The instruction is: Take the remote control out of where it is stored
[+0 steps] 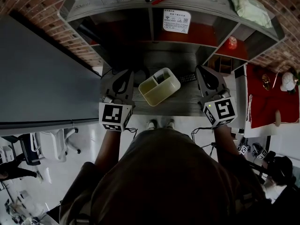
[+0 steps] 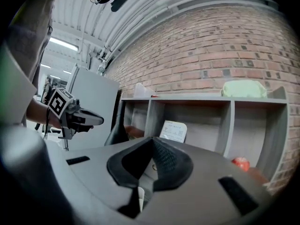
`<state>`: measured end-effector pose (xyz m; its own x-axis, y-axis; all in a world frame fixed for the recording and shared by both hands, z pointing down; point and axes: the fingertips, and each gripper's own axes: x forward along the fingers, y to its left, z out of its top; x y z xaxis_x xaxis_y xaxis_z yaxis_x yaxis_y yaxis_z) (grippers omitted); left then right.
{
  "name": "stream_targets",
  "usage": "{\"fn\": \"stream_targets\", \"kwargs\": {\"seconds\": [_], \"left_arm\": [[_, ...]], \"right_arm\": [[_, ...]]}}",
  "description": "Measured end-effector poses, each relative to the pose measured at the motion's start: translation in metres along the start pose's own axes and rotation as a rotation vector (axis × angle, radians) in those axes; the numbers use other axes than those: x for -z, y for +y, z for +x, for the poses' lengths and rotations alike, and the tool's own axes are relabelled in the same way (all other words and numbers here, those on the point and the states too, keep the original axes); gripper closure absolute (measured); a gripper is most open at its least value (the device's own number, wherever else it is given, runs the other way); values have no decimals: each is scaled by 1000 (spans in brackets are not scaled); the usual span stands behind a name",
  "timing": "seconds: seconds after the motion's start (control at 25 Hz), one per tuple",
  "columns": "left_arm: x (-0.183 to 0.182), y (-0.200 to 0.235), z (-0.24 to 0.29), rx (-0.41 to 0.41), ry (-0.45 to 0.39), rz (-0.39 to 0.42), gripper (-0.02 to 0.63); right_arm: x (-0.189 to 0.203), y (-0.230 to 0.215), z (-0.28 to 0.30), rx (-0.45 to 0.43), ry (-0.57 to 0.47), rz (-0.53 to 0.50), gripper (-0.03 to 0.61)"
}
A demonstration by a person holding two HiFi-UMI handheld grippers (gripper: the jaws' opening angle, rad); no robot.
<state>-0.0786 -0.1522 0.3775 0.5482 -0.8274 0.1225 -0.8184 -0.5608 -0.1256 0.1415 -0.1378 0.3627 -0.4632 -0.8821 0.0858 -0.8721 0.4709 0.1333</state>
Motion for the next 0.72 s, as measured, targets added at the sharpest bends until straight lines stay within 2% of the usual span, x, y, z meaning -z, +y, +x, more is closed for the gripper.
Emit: {"fn": "stream_targets", "kwargs": {"seconds": [0.16,0.36,0.48,0.56,0.72], "left_arm": [[-2,-1,-6,5,-20,-6,603],[-2,-4,-10,12,-38,26,603],[-4,-4,-13,14,-53,-27,603],[0,-4,-13,12,-39,-44,603],[8,-8,-15,17,-5,-20,603]], "right_arm": [[5,4,-8,-18,-12,55,566],[-6,5,-14,-25,-56,51,566],[-10,9,-13,-32,-56,44,566],[-12,12,-13,-37,-53,43,566],[-15,15,-16,-45,-59,38,566]]}}
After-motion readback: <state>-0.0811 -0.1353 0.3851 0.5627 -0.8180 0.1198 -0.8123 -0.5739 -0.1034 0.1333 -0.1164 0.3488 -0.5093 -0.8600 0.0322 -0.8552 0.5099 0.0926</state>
